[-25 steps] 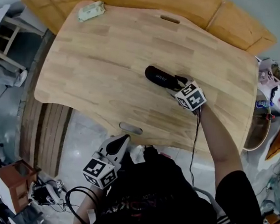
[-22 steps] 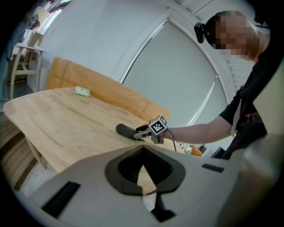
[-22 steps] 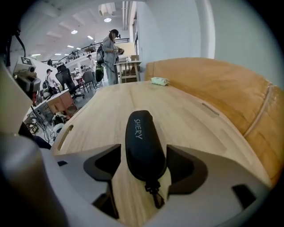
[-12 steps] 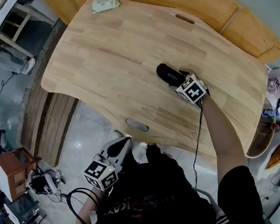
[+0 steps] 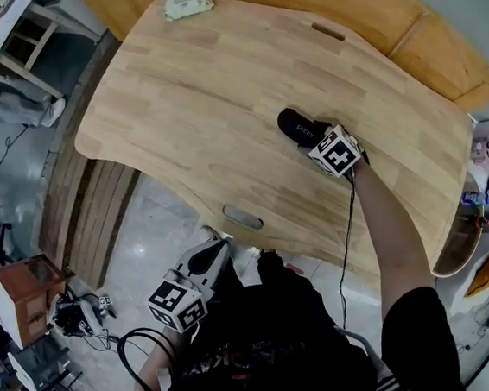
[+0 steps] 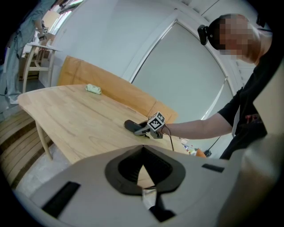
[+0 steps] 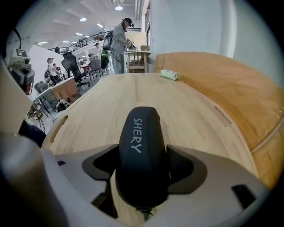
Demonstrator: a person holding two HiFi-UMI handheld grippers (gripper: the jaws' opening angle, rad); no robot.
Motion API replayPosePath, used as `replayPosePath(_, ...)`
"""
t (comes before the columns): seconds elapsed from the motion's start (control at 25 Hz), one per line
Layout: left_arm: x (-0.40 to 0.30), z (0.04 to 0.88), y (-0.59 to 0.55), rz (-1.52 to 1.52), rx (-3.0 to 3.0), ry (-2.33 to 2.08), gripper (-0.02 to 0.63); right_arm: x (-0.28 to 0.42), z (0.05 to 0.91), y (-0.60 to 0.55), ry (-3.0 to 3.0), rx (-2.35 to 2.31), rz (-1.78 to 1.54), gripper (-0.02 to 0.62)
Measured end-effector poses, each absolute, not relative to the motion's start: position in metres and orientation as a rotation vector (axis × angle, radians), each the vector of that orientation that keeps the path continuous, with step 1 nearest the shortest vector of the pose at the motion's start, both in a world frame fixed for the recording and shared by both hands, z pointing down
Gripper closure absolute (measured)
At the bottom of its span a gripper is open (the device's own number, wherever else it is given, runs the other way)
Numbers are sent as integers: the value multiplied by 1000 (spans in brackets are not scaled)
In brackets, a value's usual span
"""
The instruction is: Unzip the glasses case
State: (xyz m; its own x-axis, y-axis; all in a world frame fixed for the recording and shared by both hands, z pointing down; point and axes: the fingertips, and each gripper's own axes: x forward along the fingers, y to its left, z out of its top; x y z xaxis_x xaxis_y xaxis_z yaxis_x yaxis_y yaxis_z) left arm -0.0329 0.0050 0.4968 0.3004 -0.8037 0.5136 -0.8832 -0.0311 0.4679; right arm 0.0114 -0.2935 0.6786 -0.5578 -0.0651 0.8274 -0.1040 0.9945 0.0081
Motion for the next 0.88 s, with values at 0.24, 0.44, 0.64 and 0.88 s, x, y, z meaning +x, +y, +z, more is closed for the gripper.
replayPosePath(0.24, -31, 497, -1, 132, 1852, -1493, 604, 15, 652, -281, -2279, 79, 142, 245)
replayPosePath(0.44, -28, 498, -8, 118, 1873, -1470, 604, 17, 614, -264, -2437, 0, 284, 249)
replayPosePath(0.64, -29, 495, -19, 95, 1903, -1447, 604, 26, 573, -242, -2556, -80, 331, 252)
replayPosePath(0.88, -29, 481, -34, 17, 1987, -1349, 604, 40, 510, -195, -2702, -241, 380, 252)
